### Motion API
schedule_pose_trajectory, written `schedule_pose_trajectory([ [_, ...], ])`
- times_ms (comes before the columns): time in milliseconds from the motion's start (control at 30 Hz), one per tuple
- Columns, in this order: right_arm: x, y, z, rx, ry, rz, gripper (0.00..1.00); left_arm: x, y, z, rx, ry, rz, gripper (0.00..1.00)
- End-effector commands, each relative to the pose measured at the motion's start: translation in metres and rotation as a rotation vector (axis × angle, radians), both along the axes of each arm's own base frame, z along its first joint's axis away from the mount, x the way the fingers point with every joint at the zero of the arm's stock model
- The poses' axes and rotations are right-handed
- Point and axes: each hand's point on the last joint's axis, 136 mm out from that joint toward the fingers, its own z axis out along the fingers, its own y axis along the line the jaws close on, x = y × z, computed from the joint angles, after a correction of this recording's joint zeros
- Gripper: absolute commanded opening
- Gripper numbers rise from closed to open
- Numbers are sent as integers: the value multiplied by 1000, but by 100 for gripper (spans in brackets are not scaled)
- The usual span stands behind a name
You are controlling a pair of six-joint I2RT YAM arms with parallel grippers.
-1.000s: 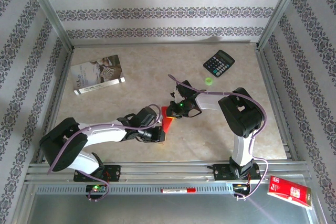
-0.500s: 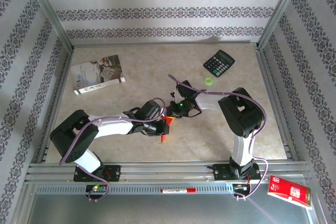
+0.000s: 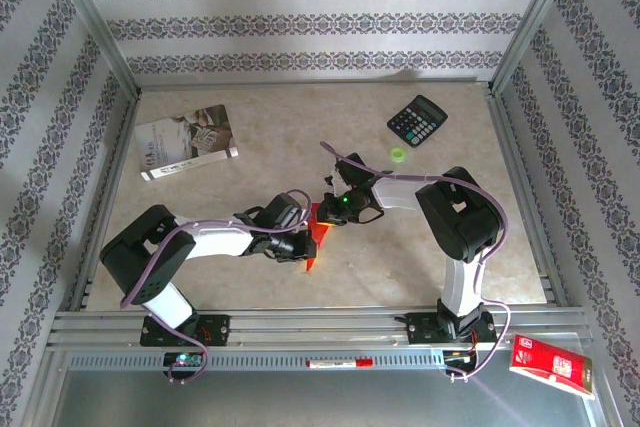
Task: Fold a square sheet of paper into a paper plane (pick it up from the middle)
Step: Fold the wing for the fifth time at the center of the table.
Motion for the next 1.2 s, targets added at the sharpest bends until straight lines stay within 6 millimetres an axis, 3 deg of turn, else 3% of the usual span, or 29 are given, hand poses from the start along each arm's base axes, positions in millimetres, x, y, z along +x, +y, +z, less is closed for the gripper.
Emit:
schedule_pose_trajectory([
  [0,-25,-44,-58,-259,98,-37,11,-7,18,-19,56,29,11,6],
  [200,-15,-32,-40,-200,61,-23,14,-20,32,-33,75,70,38,3],
  [400,5,-5,20,-20,-17,-8,18,-36,44,-47,99,112,45,0],
  [467,5,1,38,42,-30,-11,18,-40,48,-49,104,123,48,0],
  [567,-2,1,49,94,-23,-29,18,-42,50,-52,105,132,48,0],
  [700,-21,-4,51,136,2,-67,16,-43,51,-53,104,146,47,0],
  [867,-50,-6,38,138,44,-120,9,-44,53,-55,113,150,47,0],
  [1167,-71,12,19,141,84,-124,1,-43,54,-53,120,148,43,0],
])
